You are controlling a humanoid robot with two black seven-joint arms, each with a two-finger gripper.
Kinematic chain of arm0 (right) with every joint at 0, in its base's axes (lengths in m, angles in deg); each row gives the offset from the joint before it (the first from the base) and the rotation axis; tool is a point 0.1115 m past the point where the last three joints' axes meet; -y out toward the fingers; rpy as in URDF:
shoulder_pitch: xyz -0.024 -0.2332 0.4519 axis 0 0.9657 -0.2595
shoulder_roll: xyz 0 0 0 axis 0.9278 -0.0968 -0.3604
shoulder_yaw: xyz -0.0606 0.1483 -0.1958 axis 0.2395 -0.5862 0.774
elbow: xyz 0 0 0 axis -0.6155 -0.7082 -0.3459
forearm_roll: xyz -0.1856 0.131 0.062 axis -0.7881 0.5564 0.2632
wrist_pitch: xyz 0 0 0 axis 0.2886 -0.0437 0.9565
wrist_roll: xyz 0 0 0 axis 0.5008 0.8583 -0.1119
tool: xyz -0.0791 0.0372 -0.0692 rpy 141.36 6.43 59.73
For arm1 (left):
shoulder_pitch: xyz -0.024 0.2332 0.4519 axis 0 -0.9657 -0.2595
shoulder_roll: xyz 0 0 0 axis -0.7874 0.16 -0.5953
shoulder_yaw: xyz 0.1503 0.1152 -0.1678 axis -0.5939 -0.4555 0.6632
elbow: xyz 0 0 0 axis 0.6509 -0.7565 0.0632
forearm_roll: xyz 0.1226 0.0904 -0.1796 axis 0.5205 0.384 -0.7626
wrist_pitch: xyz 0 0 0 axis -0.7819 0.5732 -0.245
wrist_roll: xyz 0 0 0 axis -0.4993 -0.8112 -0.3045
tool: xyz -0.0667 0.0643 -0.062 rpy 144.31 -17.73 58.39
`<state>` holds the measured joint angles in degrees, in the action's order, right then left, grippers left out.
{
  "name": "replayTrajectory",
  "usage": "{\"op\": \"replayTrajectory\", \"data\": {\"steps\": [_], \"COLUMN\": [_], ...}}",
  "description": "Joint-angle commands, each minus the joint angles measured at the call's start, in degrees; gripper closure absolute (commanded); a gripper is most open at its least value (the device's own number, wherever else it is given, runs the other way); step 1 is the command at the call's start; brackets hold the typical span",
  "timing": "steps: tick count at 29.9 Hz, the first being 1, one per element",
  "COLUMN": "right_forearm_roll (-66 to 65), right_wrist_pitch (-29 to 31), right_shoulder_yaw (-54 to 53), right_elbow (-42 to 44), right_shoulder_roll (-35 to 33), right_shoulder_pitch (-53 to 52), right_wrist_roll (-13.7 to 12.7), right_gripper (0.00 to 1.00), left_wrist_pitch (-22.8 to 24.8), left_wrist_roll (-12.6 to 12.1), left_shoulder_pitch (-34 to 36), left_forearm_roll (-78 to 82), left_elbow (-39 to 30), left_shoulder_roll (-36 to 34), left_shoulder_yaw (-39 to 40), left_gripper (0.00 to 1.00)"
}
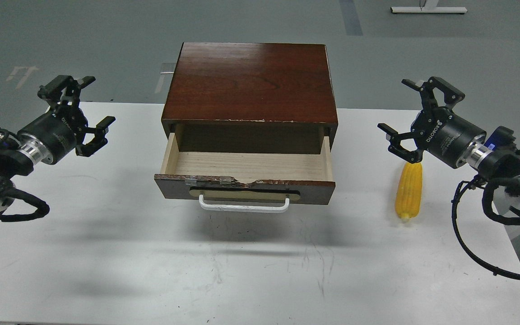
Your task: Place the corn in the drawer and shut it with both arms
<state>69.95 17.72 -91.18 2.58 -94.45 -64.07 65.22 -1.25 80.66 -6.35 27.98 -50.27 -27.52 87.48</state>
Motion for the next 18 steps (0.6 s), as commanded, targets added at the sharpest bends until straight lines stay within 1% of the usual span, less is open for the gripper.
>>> {"op": "replayTrajectory", "data": {"steps": [1,2,5,6,12,16,18], "right_forearm_roll": [-0.13,-0.13,-0.13,-0.04,0.05,0.05,-0.04], "right_wrist_pitch": [-0.21,-0.38,-0.65,-0.73,-0.12,0.14,0.06], "right_shoulder_yaw": [0.0,0.0,0.0,0.0,-0.35,-0.26,-0.17], "right_elbow": [0.48,0.57,1.18,1.36,1.71,1.71,1.8], "right_shoulder_roll": [0.17,0.17,0.25,0.34,-0.27,-1.41,-1.33], "right_shoulder_pitch": [-0.55,-0.81,-1.69,-1.69,-1.35,-1.17,-1.34], "right_wrist_roll": [0.06,0.06,0.5,0.5,0.41,0.41,0.41], "right_gripper": [0.0,0.0,0.0,0.0,0.0,0.0,0.0], "left_wrist_pitch": [1.28,1.63,1.72,1.72,1.02,0.58,-0.56], "left_wrist_roll": [0.68,1.03,3.49,3.76,3.76,3.06,3.06], "left_shoulder_pitch": [-0.85,-1.03,-1.2,-1.2,-1.29,-1.29,-1.29], "left_forearm_roll": [-0.52,-0.52,-0.61,-0.87,-4.38,-4.65,-4.74], "left_elbow": [-0.34,-0.43,-0.43,-0.43,-0.25,0.1,0.1], "left_shoulder_roll": [-0.8,-0.97,-1.06,-0.98,-0.54,-0.54,-0.54], "left_shoulder_yaw": [0.62,0.62,0.62,0.7,0.7,0.62,0.62], "left_gripper": [0.02,0.02,0.02,0.02,0.02,0.02,0.02]}}
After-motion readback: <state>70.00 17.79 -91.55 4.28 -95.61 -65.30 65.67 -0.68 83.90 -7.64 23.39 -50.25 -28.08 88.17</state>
